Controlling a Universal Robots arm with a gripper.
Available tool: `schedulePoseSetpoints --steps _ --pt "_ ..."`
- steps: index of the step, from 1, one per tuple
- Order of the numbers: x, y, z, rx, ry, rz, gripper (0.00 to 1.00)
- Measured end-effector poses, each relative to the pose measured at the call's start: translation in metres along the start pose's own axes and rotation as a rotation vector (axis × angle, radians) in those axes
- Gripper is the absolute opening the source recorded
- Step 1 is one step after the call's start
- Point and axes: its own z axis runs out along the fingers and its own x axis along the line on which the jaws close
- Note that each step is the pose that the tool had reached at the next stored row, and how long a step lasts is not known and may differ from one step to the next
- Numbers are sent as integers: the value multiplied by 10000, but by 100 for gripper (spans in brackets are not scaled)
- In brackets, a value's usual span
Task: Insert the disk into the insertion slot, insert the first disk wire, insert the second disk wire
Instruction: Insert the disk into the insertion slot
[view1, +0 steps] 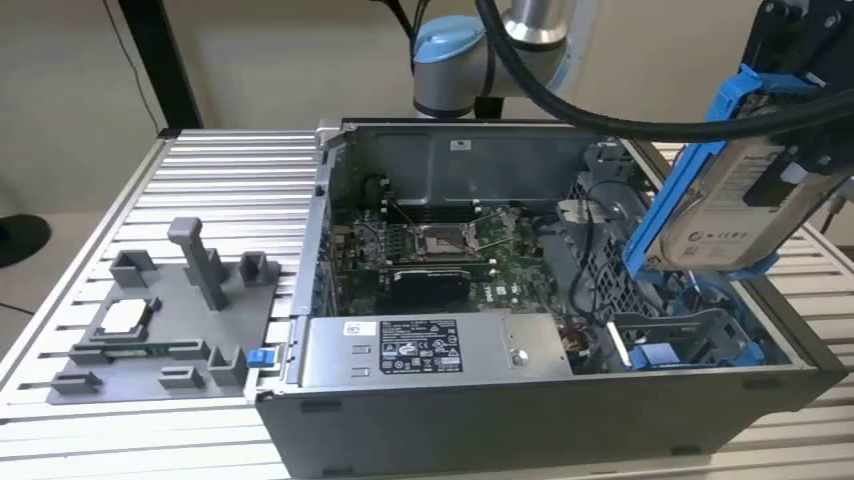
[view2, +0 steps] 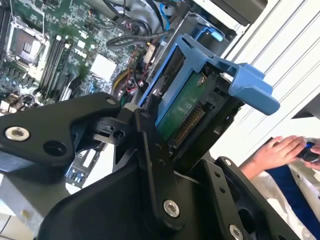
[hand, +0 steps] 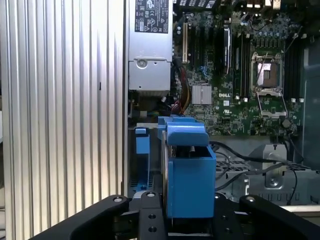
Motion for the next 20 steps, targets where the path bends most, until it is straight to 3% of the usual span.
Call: schedulePoseSetpoints --steps 4,9,13,20 --pt "43 -39 32 -3 -157 -6 0" --pt "134 -56 77 -5 -272 -10 0" --pt "186 -63 116 -6 -316 -13 0" --pt "216 -75 170 -9 -339 -42 0"
